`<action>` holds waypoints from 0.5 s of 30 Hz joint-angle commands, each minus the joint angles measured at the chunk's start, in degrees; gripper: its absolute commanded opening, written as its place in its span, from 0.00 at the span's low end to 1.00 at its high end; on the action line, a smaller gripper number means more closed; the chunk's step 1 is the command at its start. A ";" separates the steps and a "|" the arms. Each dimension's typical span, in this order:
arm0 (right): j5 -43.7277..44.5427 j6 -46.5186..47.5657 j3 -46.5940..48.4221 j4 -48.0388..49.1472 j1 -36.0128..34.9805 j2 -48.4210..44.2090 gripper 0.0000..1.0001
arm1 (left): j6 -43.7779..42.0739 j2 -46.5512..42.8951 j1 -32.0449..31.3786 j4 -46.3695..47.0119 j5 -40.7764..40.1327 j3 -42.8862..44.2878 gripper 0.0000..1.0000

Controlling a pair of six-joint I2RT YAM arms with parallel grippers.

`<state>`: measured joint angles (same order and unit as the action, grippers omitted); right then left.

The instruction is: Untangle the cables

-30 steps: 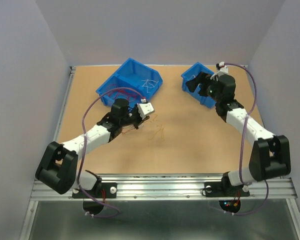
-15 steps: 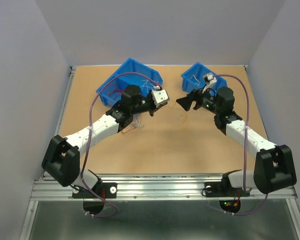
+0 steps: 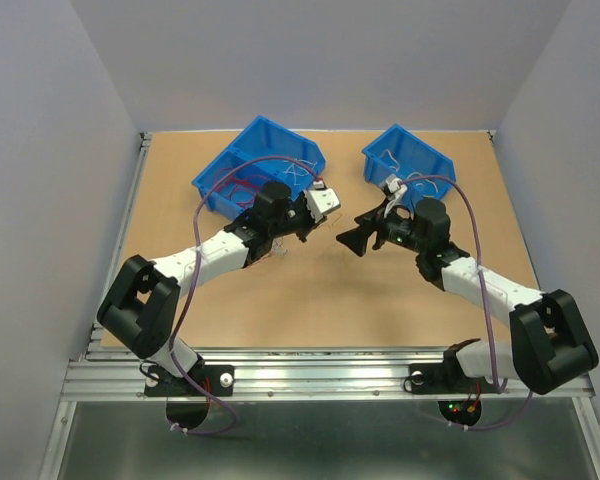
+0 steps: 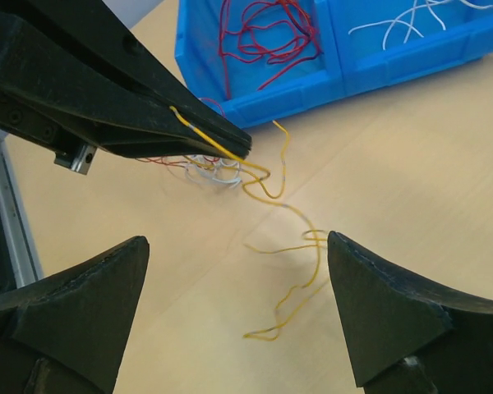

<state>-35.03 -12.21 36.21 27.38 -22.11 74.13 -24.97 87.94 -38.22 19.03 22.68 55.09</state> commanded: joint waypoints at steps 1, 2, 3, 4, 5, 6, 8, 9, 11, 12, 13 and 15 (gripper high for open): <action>2.34 3.41 -2.37 1.28 -0.04 -2.85 0.93 | -0.96 0.29 -0.28 0.93 -1.41 0.80 0.02; 1.81 4.38 -2.54 1.28 -0.13 -2.94 0.93 | -0.78 0.74 -0.28 0.05 -0.97 1.59 0.02; 1.72 4.65 -2.54 1.36 -0.30 -2.94 0.92 | -0.69 1.09 -0.28 -0.39 -0.62 1.95 0.02; 1.98 4.91 -2.37 1.45 -0.39 -2.76 0.92 | -0.61 1.44 -0.28 -0.74 -0.36 2.21 0.02; 2.67 5.52 -2.37 1.89 -0.57 -2.24 0.90 | -0.60 1.97 -0.28 -1.44 0.43 2.74 0.02; 2.94 5.88 -2.37 2.24 -0.92 -1.80 0.90 | -0.52 2.23 -0.28 -1.62 0.79 2.83 0.02; 3.56 7.19 -2.37 3.64 -1.27 -0.31 0.89 | -0.52 2.23 -0.28 -1.97 1.75 2.83 0.02; 4.08 7.46 -2.46 4.26 -1.44 -0.04 0.89 | -0.60 2.06 -0.28 -2.15 1.93 2.92 0.02; 5.49 7.55 -2.63 6.53 -1.88 0.75 0.87 | -0.69 1.80 -0.28 -2.50 2.46 2.92 0.02; 5.76 7.90 -3.07 7.33 -1.97 1.19 0.86 | -0.69 1.79 -0.28 -2.68 2.81 2.92 0.02; 5.58 8.16 -3.33 8.12 -2.06 1.54 0.85 | -0.78 1.53 -0.28 -2.77 2.90 2.92 0.02; 5.58 8.25 -3.34 9.62 -2.06 2.51 0.83 | -0.78 1.27 -0.28 -3.03 3.69 2.92 0.02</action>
<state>-30.89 -5.93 34.48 30.37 -23.70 75.68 -25.21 90.76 -38.24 15.55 23.97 55.55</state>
